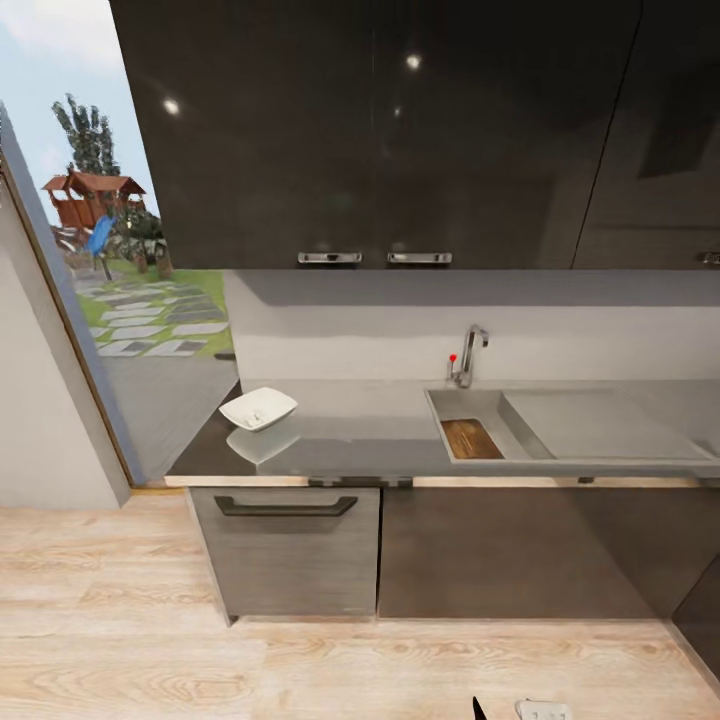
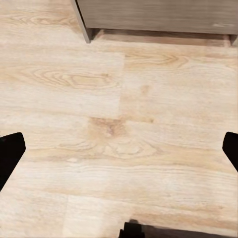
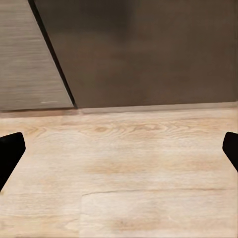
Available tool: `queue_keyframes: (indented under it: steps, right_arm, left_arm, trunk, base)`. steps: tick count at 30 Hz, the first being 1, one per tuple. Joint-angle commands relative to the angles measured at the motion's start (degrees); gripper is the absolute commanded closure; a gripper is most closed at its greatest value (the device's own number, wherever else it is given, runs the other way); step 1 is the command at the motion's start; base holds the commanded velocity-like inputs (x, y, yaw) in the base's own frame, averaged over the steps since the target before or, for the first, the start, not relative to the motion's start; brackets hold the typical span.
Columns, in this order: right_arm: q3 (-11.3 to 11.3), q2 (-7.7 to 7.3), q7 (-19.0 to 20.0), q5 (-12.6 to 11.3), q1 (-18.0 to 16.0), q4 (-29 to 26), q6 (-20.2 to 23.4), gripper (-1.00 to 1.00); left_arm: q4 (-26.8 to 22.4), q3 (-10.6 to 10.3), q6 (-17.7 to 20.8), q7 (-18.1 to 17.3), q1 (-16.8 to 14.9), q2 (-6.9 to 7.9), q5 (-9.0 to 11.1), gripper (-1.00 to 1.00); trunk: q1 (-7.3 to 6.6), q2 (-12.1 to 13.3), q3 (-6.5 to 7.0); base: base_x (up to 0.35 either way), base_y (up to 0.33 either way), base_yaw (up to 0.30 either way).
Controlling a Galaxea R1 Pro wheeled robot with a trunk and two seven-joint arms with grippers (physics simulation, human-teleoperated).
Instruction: In the kitchen, take the Vidalia onion out of the sink, dice it on the chopping board with the paring knife, put the diced onion into the bowl on the countertop, then place both the paring knife and the chopping board into the sink.
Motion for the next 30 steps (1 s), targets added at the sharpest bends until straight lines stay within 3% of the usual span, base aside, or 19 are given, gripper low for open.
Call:
queue_keyframes:
  steps: [1,30]
  right_arm:
    - [-0.5,-0.01,0.52,0.02,-0.04,0.04,-0.17,-1.0]
    - [-0.5,-0.05,-0.06,-0.06,-0.04,0.05,0.2,-1.0]
  left_arm:
    - [-0.01,-0.51,-0.12,0.4,-0.03,0.03,0.16,-1.0]
    - [1.01,-0.63,-0.11,0.4,-0.03,-0.06,0.22,-1.0]
  trunk:
    - [0.03,-0.1,-0.01]
    - [0.03,-0.1,2.16]
  base:
    - [0.0,0.0,0.0]
    - [0.0,0.0,0.0]
